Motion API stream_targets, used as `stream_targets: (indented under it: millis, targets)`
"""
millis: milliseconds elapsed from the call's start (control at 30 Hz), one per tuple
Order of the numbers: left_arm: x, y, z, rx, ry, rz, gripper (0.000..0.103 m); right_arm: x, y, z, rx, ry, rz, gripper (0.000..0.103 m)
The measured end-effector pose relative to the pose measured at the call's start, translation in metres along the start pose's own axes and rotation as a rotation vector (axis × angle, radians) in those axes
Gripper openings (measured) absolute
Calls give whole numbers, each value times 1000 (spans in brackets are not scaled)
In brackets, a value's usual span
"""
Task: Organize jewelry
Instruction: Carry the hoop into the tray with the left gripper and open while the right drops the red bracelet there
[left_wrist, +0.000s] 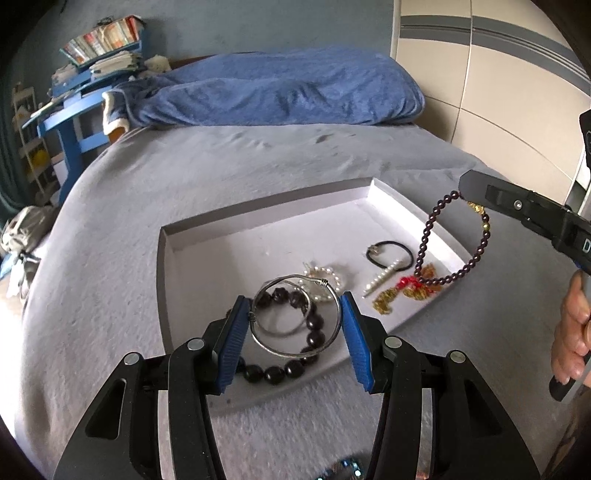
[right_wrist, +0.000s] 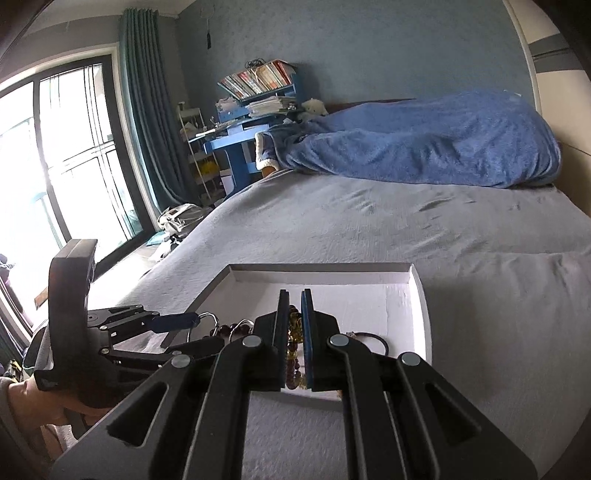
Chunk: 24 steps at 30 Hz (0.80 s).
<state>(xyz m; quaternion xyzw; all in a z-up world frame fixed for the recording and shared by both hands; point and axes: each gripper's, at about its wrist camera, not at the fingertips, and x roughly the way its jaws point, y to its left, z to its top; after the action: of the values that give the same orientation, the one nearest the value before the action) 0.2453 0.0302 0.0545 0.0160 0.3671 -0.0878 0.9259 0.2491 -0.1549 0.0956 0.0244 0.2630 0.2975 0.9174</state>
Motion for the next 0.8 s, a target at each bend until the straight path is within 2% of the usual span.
stream_targets:
  millis: [267,467,633,800]
  targets:
    - [28,3,0,-20,59,-5,52,40,-5,-11,9,77,-7,6]
    - [42,1,-8,-24,112,-7,52,54,-19,-24,33,130,-58,6]
    - [42,4,-10,-36,112,-1,52,59,-29,-31,65,159,-89,6]
    - [39,6,-12,-48,103,3,58,64,-31,-39,75,182,-108,7]
